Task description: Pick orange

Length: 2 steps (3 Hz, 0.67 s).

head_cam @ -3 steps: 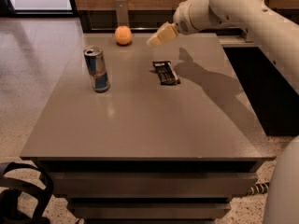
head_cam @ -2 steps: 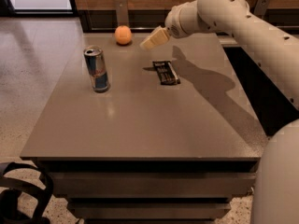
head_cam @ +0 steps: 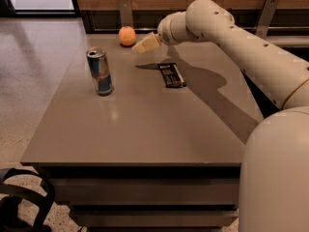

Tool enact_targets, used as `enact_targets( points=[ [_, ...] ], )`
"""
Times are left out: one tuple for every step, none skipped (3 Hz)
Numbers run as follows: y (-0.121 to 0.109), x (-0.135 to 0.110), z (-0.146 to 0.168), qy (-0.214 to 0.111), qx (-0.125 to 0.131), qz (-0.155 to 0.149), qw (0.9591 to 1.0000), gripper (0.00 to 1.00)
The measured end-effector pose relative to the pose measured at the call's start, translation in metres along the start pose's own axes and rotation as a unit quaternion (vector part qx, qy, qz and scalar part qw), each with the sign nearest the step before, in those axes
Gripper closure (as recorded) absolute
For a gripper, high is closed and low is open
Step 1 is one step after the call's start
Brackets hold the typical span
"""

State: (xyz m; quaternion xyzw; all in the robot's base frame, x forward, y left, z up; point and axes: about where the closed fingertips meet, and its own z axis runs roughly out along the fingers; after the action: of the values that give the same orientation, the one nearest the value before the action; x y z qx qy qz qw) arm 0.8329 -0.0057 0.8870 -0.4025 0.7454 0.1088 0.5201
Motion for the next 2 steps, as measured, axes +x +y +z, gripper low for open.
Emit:
enact_targets(
  points=[
    [0.0042, -0.0041, 0.0103, -0.024, -0.011, 0.032, 0.9991, 0.0],
    [0.0041, -0.0049, 0.0127, -0.025, -0.012, 0.032, 0.9991, 0.0]
  ],
)
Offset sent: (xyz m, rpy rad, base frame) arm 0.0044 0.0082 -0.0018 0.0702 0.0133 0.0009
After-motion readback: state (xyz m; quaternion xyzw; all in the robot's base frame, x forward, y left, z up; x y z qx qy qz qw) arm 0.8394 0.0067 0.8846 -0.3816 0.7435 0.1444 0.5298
